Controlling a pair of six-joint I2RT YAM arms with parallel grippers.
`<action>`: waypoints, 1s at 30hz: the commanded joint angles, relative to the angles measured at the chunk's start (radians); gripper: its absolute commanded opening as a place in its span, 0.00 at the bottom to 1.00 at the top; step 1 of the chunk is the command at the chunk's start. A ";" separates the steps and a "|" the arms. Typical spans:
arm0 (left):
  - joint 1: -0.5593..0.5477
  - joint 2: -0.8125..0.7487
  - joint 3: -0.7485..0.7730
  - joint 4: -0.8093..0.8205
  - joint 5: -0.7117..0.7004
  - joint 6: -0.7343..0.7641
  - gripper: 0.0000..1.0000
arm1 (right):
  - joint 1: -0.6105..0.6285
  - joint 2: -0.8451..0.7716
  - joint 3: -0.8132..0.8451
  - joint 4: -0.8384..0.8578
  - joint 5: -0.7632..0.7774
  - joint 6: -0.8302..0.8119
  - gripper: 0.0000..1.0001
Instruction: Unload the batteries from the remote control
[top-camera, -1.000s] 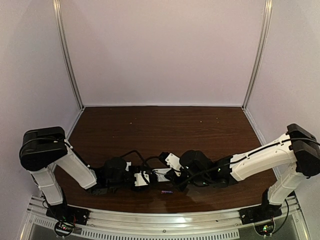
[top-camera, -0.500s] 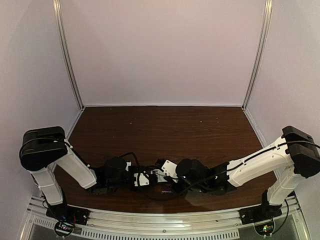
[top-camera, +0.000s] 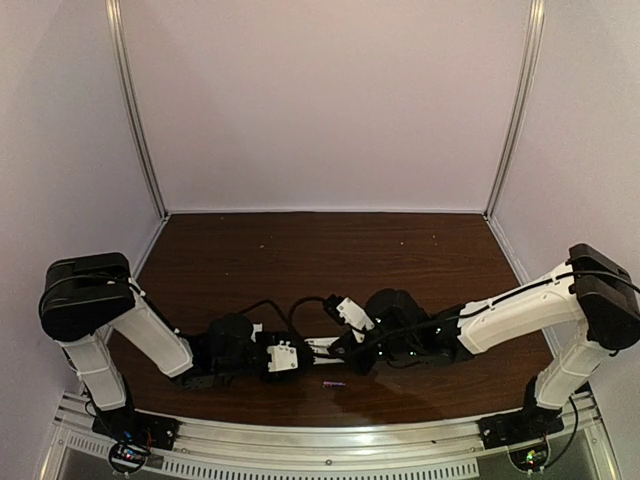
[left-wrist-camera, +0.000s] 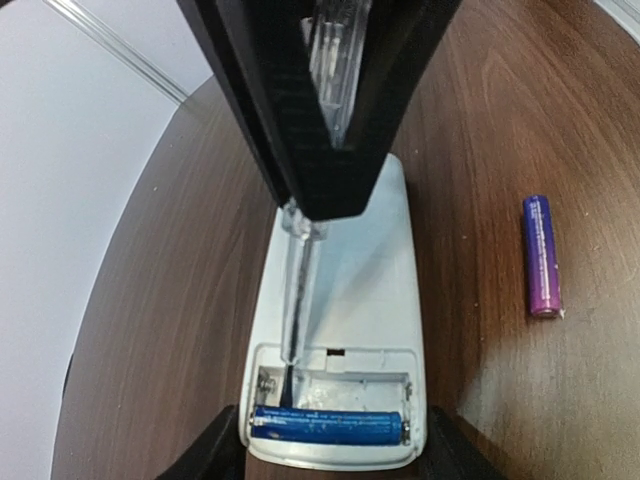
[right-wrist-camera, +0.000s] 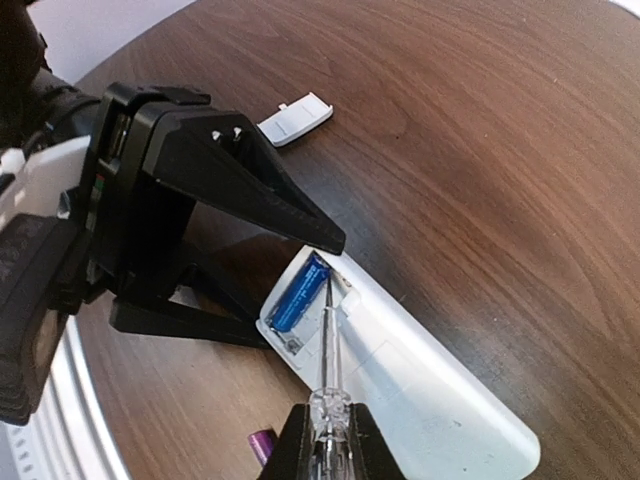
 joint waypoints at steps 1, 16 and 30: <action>-0.026 -0.033 0.018 0.134 0.112 0.005 0.00 | -0.100 -0.015 0.002 0.067 -0.210 0.185 0.00; -0.026 -0.033 0.020 0.130 0.122 0.003 0.00 | -0.189 0.119 0.049 0.045 -0.361 0.089 0.00; -0.026 -0.034 0.019 0.127 0.128 0.001 0.00 | -0.069 0.115 0.046 0.013 -0.050 -0.165 0.00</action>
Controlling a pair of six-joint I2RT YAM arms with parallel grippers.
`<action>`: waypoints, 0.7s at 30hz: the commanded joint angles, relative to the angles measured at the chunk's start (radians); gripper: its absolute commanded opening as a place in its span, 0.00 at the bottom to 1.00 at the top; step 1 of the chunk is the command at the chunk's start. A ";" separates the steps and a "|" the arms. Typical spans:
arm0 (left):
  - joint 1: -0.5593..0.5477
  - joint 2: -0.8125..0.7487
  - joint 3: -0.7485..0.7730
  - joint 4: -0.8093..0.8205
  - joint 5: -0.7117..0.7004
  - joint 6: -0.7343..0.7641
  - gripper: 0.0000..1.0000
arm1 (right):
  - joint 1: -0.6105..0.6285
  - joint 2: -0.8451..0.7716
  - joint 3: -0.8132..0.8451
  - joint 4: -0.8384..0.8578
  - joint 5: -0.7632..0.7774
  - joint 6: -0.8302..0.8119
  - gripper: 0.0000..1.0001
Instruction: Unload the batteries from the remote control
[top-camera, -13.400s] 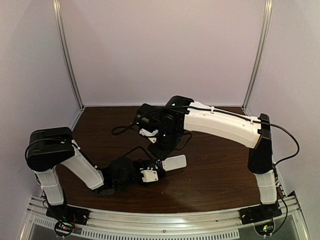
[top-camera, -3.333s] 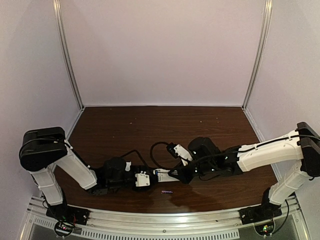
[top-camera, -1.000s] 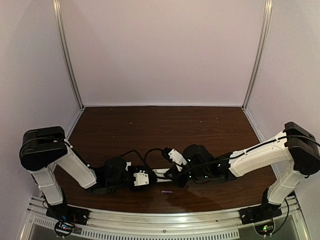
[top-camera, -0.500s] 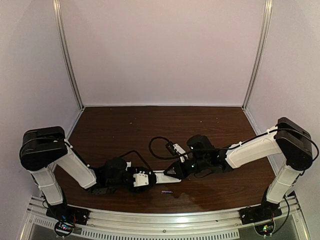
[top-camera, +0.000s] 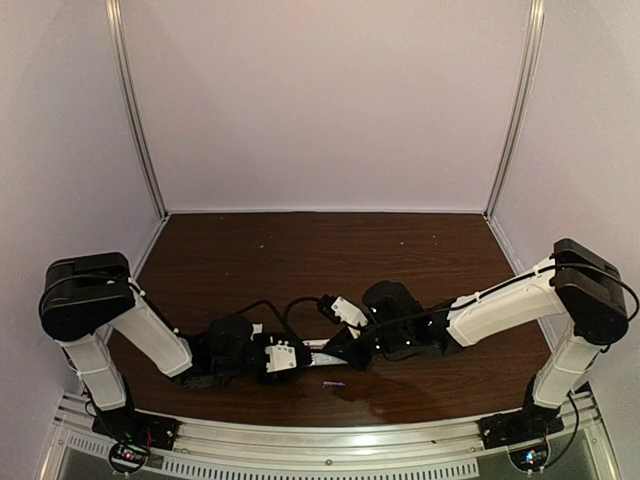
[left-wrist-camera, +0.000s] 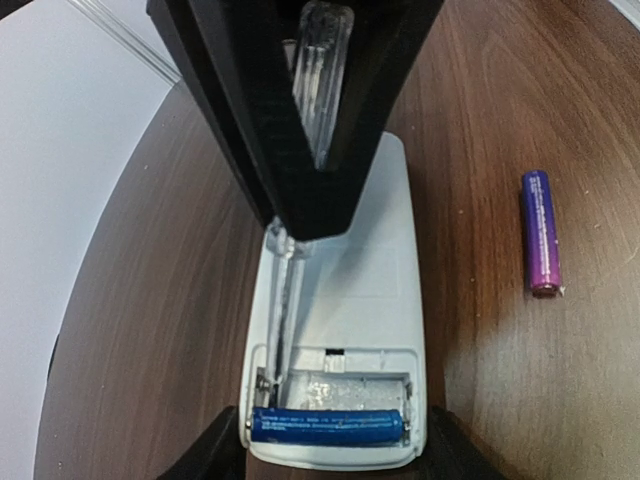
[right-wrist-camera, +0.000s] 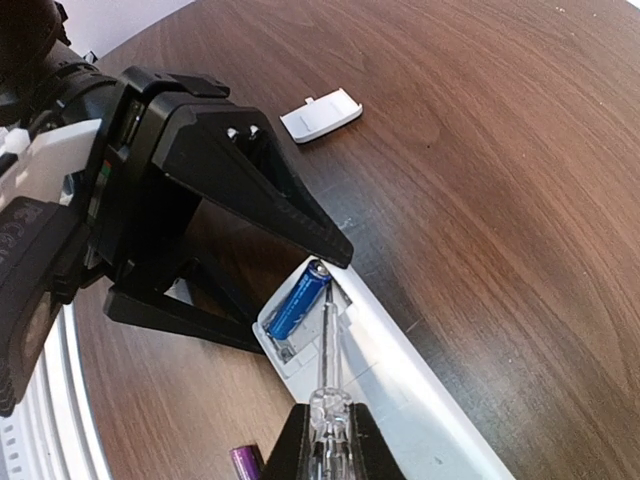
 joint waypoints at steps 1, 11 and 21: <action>-0.033 -0.034 0.025 0.154 0.126 0.034 0.00 | 0.014 0.038 0.019 -0.044 0.164 -0.078 0.00; -0.034 -0.033 0.025 0.158 0.115 0.034 0.00 | 0.017 -0.011 -0.020 -0.038 0.184 0.010 0.00; -0.034 -0.043 0.022 0.155 0.117 0.031 0.00 | 0.008 0.022 0.033 -0.022 -0.010 0.344 0.00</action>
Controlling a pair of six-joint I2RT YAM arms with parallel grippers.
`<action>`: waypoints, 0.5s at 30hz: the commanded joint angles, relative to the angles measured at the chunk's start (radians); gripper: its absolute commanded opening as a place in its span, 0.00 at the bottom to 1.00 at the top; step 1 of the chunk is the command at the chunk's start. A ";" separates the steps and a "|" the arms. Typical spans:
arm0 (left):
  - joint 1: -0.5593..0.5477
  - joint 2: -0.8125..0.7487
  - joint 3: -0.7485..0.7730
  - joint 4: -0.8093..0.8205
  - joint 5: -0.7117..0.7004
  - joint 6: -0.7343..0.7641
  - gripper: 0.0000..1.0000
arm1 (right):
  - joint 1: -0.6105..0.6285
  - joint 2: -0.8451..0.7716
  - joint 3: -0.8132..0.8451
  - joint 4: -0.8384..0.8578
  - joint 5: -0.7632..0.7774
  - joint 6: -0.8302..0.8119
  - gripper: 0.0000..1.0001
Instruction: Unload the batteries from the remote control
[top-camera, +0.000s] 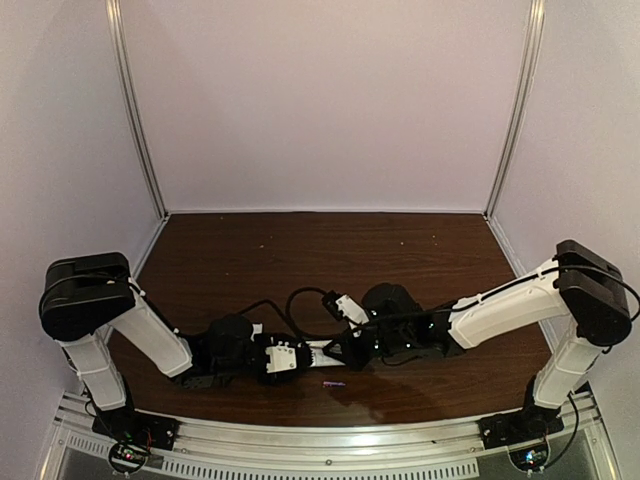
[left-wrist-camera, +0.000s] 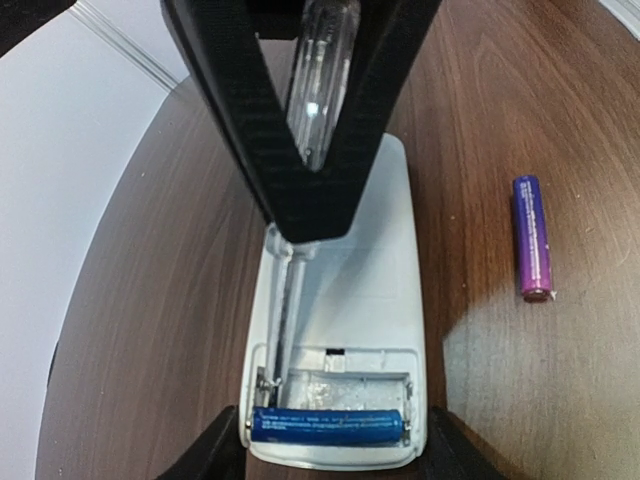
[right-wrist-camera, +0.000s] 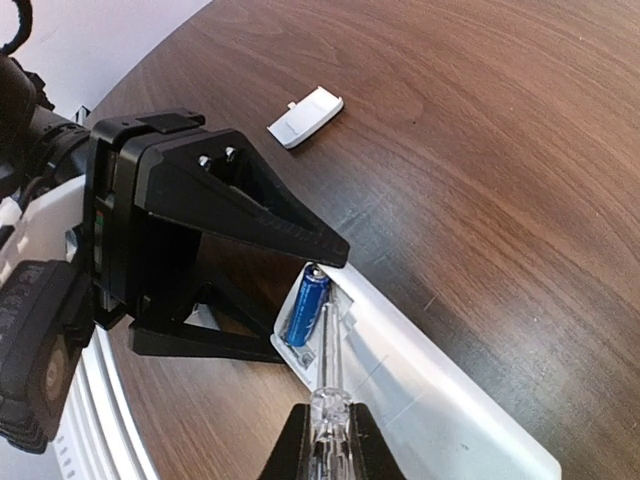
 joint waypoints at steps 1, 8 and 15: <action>-0.033 -0.045 0.022 0.150 0.107 0.022 0.00 | -0.014 0.049 0.055 -0.032 -0.066 0.173 0.00; -0.034 -0.048 0.020 0.148 0.101 0.023 0.00 | -0.050 0.081 0.058 0.062 -0.229 0.325 0.00; -0.034 -0.054 0.018 0.148 0.105 0.023 0.00 | 0.018 0.055 0.141 -0.191 -0.046 -0.054 0.00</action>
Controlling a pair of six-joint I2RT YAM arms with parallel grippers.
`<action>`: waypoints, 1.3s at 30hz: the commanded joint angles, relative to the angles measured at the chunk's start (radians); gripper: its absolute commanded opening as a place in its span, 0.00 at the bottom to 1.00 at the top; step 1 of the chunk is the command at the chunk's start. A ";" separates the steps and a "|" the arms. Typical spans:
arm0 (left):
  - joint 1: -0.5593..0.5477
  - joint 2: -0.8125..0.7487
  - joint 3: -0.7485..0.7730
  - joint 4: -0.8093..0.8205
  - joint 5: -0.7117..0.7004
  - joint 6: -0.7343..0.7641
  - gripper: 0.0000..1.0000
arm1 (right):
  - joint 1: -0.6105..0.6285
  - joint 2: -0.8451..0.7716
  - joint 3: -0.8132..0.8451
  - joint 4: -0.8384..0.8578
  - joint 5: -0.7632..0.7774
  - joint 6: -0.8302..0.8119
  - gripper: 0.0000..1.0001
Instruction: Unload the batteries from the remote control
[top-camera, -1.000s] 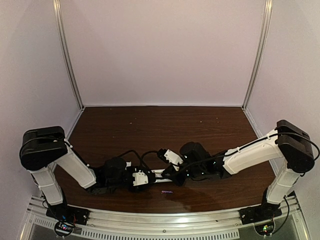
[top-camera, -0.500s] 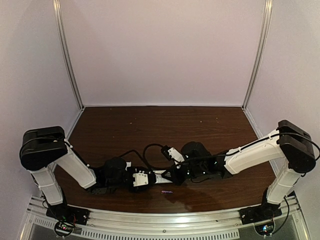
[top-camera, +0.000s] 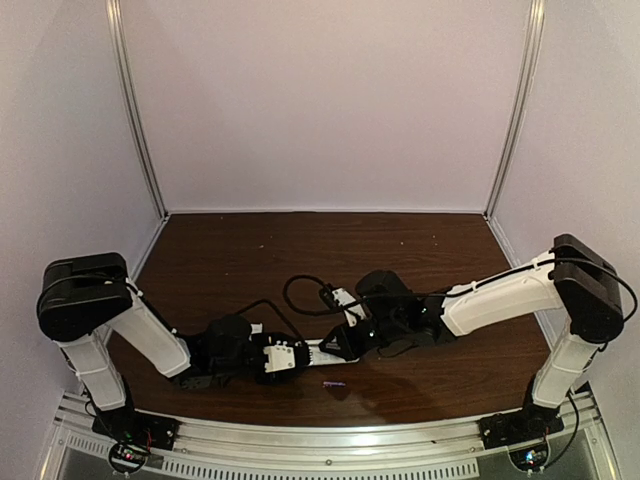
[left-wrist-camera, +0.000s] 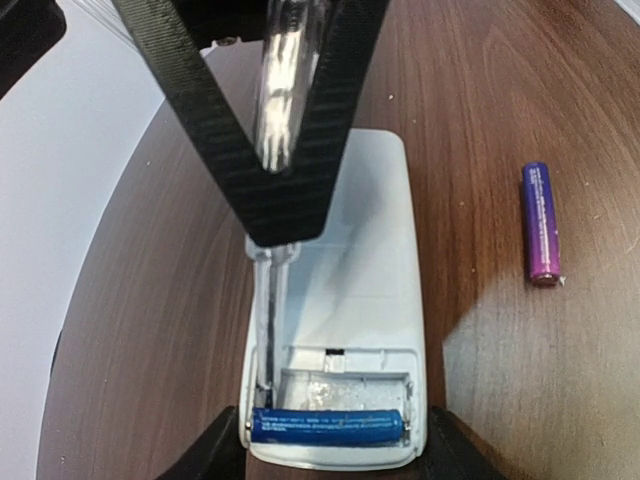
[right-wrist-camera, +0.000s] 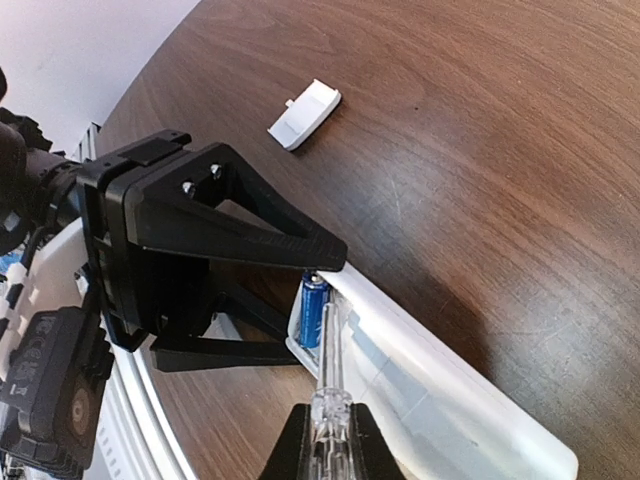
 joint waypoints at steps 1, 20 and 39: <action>-0.034 -0.042 0.027 0.159 0.129 0.030 0.00 | 0.079 0.010 0.037 -0.087 0.120 -0.255 0.00; -0.034 -0.054 0.017 0.168 0.160 0.025 0.00 | 0.298 -0.031 -0.085 0.014 0.726 -0.650 0.00; -0.032 -0.039 0.031 0.176 0.153 0.030 0.00 | 0.347 -0.239 -0.216 0.051 0.639 -0.604 0.00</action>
